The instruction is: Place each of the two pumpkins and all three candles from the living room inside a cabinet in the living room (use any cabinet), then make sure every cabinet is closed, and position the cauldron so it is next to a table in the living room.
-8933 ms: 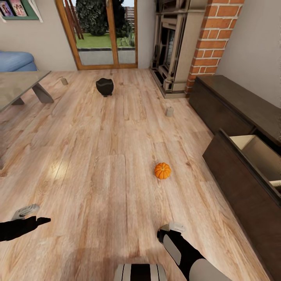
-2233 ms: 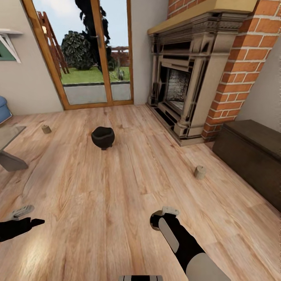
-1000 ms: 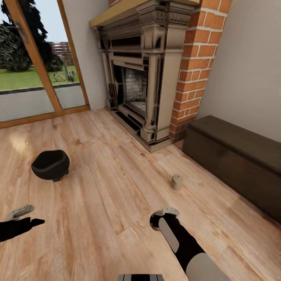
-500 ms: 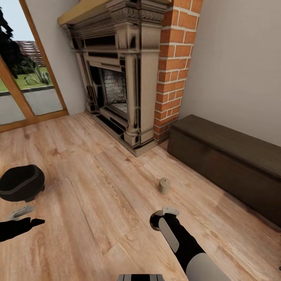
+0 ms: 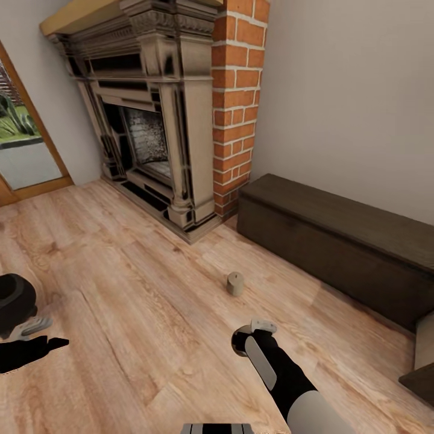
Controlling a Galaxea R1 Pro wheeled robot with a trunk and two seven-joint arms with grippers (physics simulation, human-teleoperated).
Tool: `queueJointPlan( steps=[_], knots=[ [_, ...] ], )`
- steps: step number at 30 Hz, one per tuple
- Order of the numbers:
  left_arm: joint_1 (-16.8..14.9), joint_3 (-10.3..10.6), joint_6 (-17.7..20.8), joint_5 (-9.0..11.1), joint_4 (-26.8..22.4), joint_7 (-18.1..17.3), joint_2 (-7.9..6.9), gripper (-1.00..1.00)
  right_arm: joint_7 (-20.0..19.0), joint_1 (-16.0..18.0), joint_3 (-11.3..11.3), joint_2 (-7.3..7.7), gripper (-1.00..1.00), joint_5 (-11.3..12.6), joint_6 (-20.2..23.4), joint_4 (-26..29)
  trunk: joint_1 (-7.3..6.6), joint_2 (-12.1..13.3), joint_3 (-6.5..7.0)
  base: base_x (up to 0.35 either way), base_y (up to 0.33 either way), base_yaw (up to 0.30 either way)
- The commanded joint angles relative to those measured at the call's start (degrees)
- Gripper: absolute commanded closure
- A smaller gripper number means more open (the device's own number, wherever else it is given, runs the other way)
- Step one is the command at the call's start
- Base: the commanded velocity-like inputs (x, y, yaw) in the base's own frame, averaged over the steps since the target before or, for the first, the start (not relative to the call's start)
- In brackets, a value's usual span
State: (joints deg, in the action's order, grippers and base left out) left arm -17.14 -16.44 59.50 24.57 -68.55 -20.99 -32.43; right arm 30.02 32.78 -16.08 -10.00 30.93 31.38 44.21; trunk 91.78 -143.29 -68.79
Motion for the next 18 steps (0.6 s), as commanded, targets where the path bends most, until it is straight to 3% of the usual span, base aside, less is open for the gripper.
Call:
queueJointPlan(
  steps=[1, 18],
  knots=[
    [0.0, 0.0, 0.0, 0.0, 0.0, 0.0, 0.0, -1.0, 0.0, 0.0, 0.0, 0.0, 1.0, 0.0, 0.0, 0.0, 0.0, 0.0, 0.0, 0.0, 0.187, -0.276],
    [0.0, 0.0, 0.0, 0.0, 0.0, 0.0, 0.0, -1.0, 0.0, 0.0, 0.1, 0.0, 1.0, 0.0, -1.5, -0.1, 0.0, 0.0, 0.0, 0.0, 0.197, -0.277]
  ],
)
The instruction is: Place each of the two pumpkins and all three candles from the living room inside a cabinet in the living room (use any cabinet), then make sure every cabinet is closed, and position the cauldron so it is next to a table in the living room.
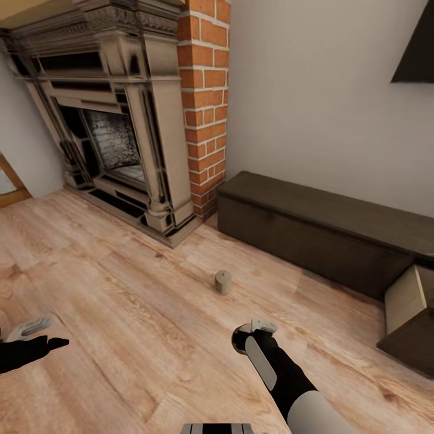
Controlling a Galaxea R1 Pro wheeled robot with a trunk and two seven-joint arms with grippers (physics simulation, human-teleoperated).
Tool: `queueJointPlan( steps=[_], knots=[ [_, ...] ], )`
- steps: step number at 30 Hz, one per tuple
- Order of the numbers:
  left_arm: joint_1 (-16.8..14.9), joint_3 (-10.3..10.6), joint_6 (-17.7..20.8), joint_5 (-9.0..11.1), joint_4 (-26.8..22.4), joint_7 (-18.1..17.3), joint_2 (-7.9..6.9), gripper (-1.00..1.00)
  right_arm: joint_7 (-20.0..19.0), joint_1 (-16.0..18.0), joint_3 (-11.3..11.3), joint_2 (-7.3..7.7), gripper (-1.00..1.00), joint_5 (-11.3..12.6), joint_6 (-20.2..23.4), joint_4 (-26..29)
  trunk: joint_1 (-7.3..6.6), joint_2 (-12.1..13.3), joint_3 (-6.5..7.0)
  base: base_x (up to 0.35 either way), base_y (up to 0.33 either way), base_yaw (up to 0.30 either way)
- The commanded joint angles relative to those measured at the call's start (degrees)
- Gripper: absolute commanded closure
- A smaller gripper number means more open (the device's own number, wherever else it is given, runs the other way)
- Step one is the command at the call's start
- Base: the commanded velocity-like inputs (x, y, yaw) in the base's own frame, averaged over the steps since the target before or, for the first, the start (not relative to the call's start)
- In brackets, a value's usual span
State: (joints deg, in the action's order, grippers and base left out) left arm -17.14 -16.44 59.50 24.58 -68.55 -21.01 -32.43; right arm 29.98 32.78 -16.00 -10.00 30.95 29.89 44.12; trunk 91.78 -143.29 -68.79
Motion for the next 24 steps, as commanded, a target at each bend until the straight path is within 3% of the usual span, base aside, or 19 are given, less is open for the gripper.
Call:
queueJointPlan(
  steps=[1, 10, 18, 24],
  knots=[
    [0.0, 0.0, 0.0, 0.0, 0.0, 0.0, -0.03, -1.0, 0.0, 0.0, 0.0, 0.0, 1.0, 0.0, 0.0, 0.0, 0.0, 0.0, 0.0, 0.0, 0.103, -0.276],
    [0.0, -0.1, 0.0, 0.0, 0.0, 0.1, -0.09, -1.0, 0.0, 0.0, 0.0, 0.0, 1.0, 0.0, -0.1, 0.0, 0.0, 0.0, 0.0, 0.0, 0.1, -0.277],
    [0.0, 0.0, -0.1, 0.0, 0.0, 0.1, -0.09, -1.0, 0.0, 0.0, 0.0, 0.0, 1.0, 0.0, -0.1, 0.0, 0.0, 0.0, -0.05, 0.085, 0.224, -0.268],
    [0.0, 0.0, -0.1, -0.1, 0.0, 0.1, -0.08, -1.0, 0.0, 0.0, -0.2, 0.0, 1.0, -0.3, -2.3, 0.0, 0.0, 0.0, -0.11, 0.164, 0.221, -0.058]
  ],
)
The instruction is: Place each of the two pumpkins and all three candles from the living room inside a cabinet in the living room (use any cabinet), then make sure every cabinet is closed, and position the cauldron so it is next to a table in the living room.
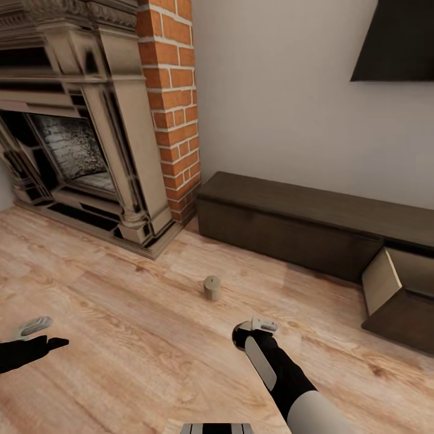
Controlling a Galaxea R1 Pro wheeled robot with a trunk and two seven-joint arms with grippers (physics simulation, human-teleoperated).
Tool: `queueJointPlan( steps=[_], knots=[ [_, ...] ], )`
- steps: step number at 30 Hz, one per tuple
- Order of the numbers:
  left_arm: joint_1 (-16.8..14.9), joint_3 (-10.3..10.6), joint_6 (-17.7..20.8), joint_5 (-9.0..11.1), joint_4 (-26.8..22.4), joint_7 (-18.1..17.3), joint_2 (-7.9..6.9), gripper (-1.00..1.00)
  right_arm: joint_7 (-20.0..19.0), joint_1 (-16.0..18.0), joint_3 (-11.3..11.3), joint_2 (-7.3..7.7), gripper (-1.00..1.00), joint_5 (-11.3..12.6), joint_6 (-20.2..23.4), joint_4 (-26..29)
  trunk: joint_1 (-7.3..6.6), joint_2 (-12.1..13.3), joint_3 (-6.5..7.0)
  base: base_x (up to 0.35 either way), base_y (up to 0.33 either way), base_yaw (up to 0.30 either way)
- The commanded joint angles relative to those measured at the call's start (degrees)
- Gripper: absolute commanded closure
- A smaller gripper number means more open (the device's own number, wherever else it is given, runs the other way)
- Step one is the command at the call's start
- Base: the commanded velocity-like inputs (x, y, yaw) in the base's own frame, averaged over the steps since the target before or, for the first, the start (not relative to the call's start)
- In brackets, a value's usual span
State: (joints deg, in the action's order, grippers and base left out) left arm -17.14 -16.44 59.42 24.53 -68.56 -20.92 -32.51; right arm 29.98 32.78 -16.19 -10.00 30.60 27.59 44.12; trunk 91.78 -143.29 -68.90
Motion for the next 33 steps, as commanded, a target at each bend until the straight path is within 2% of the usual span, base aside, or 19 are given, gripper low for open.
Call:
queueJointPlan(
  steps=[1, 12, 27, 33],
  knots=[
    [0.0, 0.0, 0.0, 0.0, 0.0, 0.0, 0.0, -1.0, 0.0, 0.0, 0.0, 0.0, 1.0, -0.1, -0.1, 0.0, 0.0, 0.0, 0.0, 0.17, 0.17, -0.007],
    [0.0, 0.0, 0.0, 0.0, 0.0, 0.0, -0.01, -1.0, 0.0, 0.0, 0.0, 0.0, 1.0, 0.3, -0.6, -0.8, 0.0, 0.0, 0.0, 0.11, 0.089, -0.02],
    [0.0, 0.0, 0.0, 0.0, 0.0, 0.0, 0.0, -1.0, 0.0, 0.0, 0.1, 0.0, 1.0, 0.4, -0.4, -0.8, 0.0, 0.0, 0.0, 0.005, 0.001, -0.267],
    [0.0, 0.0, -0.7, 0.1, 0.2, 0.1, -0.01, -1.0, -0.1, 0.0, 0.0, 0.0, 1.0, 0.4, -0.4, -0.8, 0.0, 0.0, 0.0, 0.21, 0.055, -0.279]
  ],
)
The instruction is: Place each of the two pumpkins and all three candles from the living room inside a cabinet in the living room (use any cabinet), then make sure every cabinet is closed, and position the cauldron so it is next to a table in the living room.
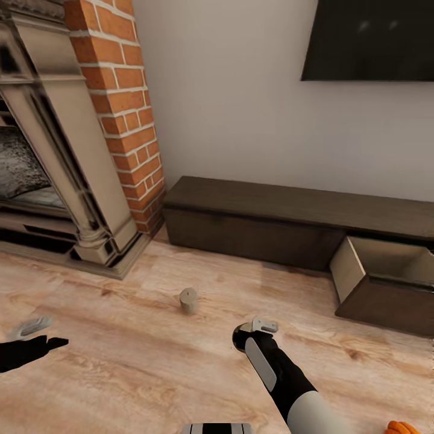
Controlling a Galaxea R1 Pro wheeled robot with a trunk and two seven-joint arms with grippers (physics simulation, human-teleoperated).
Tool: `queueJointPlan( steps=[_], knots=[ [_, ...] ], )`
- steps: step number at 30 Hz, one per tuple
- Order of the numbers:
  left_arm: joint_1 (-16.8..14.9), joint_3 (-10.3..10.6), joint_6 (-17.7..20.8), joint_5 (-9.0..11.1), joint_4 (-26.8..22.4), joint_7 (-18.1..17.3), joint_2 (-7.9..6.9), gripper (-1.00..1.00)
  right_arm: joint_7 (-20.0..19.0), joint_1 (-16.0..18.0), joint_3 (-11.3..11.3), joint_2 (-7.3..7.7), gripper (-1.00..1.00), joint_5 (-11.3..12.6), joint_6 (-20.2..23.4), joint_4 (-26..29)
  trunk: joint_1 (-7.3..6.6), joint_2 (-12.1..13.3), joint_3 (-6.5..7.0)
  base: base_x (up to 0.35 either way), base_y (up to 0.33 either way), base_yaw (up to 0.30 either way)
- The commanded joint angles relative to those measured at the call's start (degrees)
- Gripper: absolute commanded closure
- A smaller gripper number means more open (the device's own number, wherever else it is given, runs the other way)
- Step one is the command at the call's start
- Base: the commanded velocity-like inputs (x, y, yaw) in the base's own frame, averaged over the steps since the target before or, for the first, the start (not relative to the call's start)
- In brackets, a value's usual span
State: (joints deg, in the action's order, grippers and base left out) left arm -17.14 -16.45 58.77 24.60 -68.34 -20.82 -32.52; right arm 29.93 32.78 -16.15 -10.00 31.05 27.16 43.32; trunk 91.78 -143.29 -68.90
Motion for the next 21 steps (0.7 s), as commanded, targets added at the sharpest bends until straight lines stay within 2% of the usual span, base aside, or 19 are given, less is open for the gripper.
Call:
queueJointPlan(
  steps=[1, 6, 13, 15, 18, 21],
  knots=[
    [0.0, 0.0, -0.2, 0.0, 0.0, 0.0, 0.0, -1.0, 0.0, 0.0, 0.0, 0.0, 1.0, -0.1, 0.0, 0.0, 0.0, 0.0, 0.0, 0.302, 0.036, -0.279],
    [0.0, 0.0, -0.5, -0.1, 0.0, -0.1, 0.0, -1.0, 0.0, 0.0, 0.1, 0.0, 1.0, 0.0, 0.1, 0.0, 0.0, 0.0, 0.0, 0.24, 0.012, -0.279],
    [0.0, 0.3, -0.6, 0.0, 0.0, 0.1, 0.45, -1.0, -0.7, 0.0, 0.1, 0.0, 1.0, 0.0, 0.1, 0.0, 0.0, 0.0, 0.0, 0.039, 0.001, -0.279],
    [0.0, 0.5, -0.6, 0.0, 0.0, 0.4, 1.45, -1.0, -1.3, 0.0, 0.1, 0.0, 1.0, -0.1, 0.1, 0.0, 0.0, 0.0, 0.0, 0.003, 0.0, -0.279],
    [0.0, 1.1, -1.0, -0.4, -0.1, 1.5, 4.88, -1.0, -2.1, 0.0, 0.1, 0.0, 1.0, -0.1, 0.1, 0.1, 0.0, 0.0, 0.0, 0.001, 0.0, -0.279],
    [0.0, 1.7, -2.0, -1.8, -0.1, 4.1, 6.96, -1.0, -2.3, 0.0, 0.1, 0.0, 1.0, -0.1, 0.2, 0.1, 0.0, 0.0, 0.0, 0.0, 0.0, -0.279]
  ],
)
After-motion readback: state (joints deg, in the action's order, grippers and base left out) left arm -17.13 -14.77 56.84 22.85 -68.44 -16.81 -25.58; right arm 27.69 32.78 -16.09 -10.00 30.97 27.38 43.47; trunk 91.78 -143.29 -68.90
